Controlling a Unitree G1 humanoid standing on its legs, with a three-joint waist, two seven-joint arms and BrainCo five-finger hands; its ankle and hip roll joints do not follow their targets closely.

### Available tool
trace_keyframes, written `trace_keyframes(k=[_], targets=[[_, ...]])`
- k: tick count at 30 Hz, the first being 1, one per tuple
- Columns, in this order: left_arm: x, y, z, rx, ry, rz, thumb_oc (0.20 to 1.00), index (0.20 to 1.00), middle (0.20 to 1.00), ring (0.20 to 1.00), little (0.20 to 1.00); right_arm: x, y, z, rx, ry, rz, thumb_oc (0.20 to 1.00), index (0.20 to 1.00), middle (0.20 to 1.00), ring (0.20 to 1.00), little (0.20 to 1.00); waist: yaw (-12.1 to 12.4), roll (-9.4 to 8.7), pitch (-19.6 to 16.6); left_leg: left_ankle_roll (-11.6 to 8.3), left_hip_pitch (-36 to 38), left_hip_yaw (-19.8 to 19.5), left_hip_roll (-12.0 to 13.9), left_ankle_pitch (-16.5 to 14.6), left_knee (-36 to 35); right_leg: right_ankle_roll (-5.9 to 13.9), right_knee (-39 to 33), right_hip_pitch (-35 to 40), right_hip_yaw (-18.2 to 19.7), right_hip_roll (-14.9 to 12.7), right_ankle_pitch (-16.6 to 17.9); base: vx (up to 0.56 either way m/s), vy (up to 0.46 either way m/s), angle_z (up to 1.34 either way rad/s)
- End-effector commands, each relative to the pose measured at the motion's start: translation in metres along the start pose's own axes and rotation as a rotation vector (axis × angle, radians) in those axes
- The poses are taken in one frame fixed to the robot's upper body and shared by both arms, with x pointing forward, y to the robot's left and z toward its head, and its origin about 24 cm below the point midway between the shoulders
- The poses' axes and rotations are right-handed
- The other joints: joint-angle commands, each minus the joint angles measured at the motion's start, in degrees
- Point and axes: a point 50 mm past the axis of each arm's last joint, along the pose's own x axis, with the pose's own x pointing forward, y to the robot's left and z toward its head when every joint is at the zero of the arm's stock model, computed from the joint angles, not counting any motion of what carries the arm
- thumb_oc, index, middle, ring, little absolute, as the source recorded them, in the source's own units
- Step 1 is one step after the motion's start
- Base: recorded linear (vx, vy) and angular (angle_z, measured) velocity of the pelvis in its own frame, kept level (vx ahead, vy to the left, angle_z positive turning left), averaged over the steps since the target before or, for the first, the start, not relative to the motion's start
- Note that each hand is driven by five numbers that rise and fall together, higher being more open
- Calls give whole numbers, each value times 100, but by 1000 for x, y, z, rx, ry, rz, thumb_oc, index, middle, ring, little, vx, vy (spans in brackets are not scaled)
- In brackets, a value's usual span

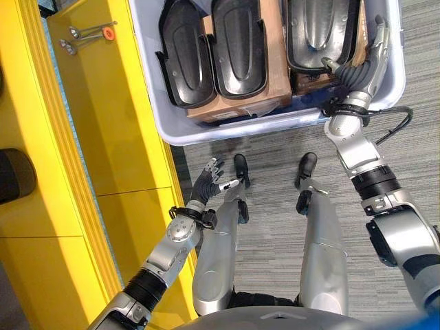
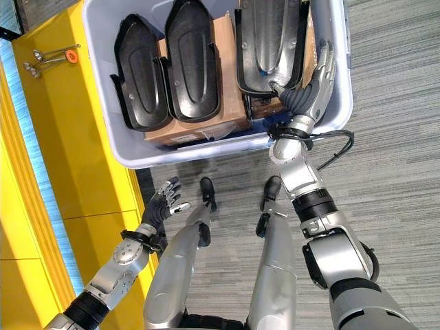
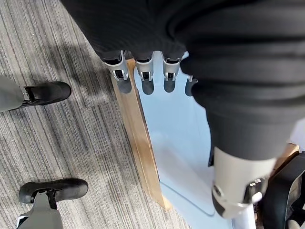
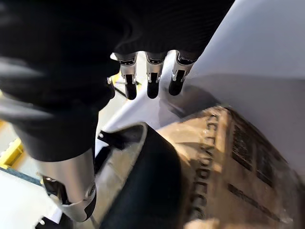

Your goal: Move parts from the plastic box to the shelf.

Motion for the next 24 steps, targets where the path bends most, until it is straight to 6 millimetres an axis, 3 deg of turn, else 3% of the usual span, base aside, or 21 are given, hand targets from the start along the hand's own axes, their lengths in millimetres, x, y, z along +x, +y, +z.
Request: trace_keyframes(k=[1, 7, 13, 24], targets=[[-6, -5, 5, -31, -52, -42, 1000, 1000, 1000, 1000, 1000, 21, -10, 18, -42, -86, -24, 1000, 1000, 1000, 1000, 1000, -16, 502, -78, -126, -309, -138, -30, -447, 672, 282, 41, 236, -17, 171, -307, -19, -39, 6], [-5, -4, 10, -14, -55, -57, 1000, 1000, 1000, 1000, 1000, 37, -14, 25, -131, -117, -9, 1000, 1000, 1000, 1000, 1000, 79, 516, -78, -127, -395, -198, -35, -466, 758, 276, 148, 194, -86, 127, -348, -17, -48, 3], [-6, -2, 14, 0, -54, -61, 1000, 1000, 1000, 1000, 1000, 50, -14, 28, 45, 12, 29, 1000, 1000, 1000, 1000, 1000, 201, 534, -78, -138, -574, -259, -20, -516, 947, 228, 417, 36, -136, 55, -463, 0, -30, 5], [-9, 5, 16, 29, -53, -75, 1000, 1000, 1000, 1000, 1000, 65, -18, 29, 69, 64, 89, 1000, 1000, 1000, 1000, 1000, 342, 550, -78, -120, -864, -368, -22, -603, 1281, 177, 840, -180, -199, -25, -618, 8, -44, 8]])
